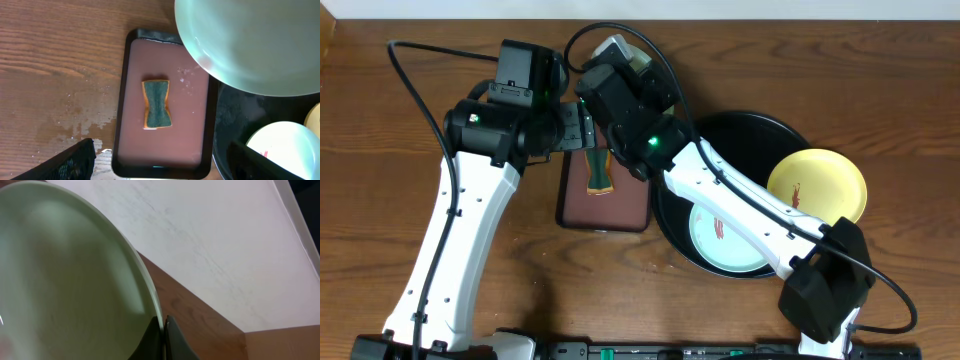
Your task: Clean dirty plates on tray and stack at the side
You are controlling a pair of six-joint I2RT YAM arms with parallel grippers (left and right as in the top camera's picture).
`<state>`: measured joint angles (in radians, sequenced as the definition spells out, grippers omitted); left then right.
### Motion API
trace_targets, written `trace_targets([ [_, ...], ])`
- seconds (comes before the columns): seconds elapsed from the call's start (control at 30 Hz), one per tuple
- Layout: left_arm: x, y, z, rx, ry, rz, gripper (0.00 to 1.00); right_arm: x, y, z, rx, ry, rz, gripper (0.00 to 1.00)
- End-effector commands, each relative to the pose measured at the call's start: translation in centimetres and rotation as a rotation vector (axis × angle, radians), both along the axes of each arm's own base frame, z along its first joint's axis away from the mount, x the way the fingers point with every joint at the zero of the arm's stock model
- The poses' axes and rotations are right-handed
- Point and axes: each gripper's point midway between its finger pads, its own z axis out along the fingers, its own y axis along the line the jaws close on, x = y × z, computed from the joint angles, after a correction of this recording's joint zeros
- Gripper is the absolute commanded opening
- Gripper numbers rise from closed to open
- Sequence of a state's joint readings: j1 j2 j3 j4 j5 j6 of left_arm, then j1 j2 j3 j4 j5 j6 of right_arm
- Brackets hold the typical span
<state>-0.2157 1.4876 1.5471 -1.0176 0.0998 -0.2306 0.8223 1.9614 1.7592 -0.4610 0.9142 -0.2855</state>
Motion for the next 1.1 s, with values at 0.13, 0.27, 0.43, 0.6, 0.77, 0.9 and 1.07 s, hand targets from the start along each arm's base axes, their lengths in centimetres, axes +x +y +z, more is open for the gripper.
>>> trace_targets([
  [0.13,0.1,0.1,0.4,-0.001,-0.009,-0.004,0.85,-0.2,-0.4,2.9,0.021,-0.052,-0.009,0.01],
  [0.27,0.1,0.1,0.4,-0.001,-0.009,-0.004,0.85,-0.2,-0.3,3.0,0.020,-0.055,-0.007,0.01],
  [0.43,0.0,0.1,0.4,-0.001,-0.009,-0.004,0.85,-0.2,-0.3,3.0,0.020,-0.055,-0.007,0.01],
  [0.6,0.1,0.1,0.4,-0.001,-0.009,-0.004,0.85,-0.7,0.8,0.4,0.097,0.064,0.070,0.01],
  [0.77,0.1,0.1,0.4,-0.001,-0.009,-0.004,0.85,1.2,-2.5,1.9,0.127,-0.020,-0.062,0.01],
  [0.9,0.0,0.1,0.4,-0.001,-0.009,-0.004,0.85,0.5,-1.8,1.0,0.050,0.053,0.020,0.01],
  [1.07,0.0,0.1,0.4,-0.001,-0.009,-0.004,0.85,0.0,-1.8,0.1,0.109,0.099,0.020,0.01],
])
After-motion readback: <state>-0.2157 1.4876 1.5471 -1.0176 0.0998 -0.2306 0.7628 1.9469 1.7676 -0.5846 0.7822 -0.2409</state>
